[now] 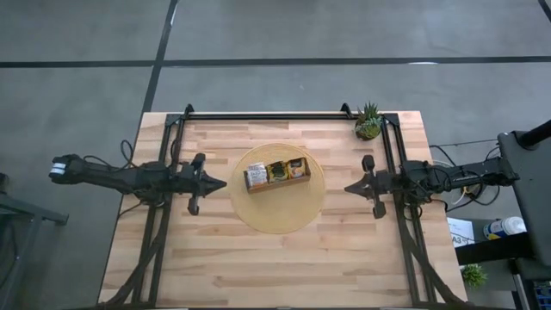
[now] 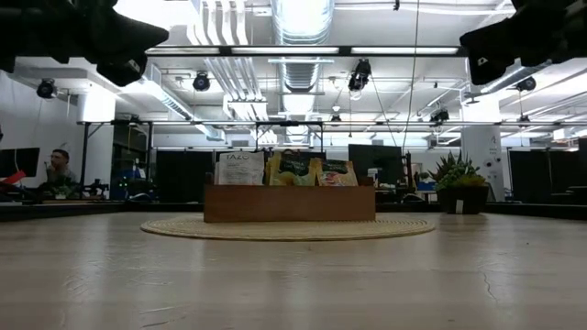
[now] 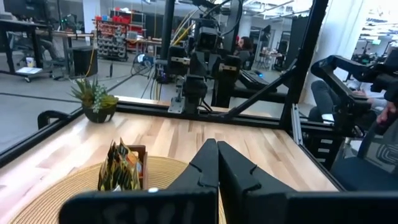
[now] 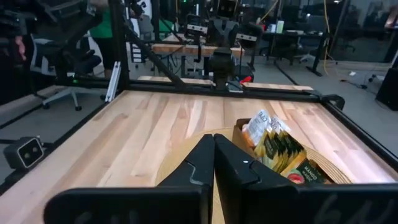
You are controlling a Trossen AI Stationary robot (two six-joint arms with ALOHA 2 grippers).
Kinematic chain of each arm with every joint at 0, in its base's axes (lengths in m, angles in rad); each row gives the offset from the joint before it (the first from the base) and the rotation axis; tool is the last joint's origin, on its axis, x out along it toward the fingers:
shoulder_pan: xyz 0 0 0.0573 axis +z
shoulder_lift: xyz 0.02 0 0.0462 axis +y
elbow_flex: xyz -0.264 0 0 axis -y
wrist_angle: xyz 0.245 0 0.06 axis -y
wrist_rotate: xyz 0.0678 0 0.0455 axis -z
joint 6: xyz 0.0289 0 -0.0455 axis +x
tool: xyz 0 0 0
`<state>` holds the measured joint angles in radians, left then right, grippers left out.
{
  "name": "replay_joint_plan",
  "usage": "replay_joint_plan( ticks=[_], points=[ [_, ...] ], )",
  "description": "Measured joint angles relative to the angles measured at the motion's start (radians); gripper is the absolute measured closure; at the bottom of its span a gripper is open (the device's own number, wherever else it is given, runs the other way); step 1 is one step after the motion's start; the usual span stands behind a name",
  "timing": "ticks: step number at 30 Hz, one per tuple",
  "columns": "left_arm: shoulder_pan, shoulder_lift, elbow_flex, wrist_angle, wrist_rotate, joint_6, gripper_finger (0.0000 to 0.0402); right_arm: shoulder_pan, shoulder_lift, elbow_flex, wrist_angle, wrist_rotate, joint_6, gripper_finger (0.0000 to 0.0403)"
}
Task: Pick & Place Tea
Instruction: Return to Home Position
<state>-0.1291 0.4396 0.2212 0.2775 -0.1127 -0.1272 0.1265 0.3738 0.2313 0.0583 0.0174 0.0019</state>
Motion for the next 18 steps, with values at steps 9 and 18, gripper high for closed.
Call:
replay_joint_plan(
  ticks=[9, 18],
  points=[
    [0.000, -0.045, -0.053, -0.013, 0.000, -0.002, 0.0401, 0.000, -0.049, -0.042, 0.000, -0.029, 0.002, 0.0394],
    [0.000, -0.053, -0.099, -0.010, 0.000, -0.006, 0.0402, 0.000, -0.051, -0.061, -0.001, -0.048, 0.013, 0.0394]
  ],
)
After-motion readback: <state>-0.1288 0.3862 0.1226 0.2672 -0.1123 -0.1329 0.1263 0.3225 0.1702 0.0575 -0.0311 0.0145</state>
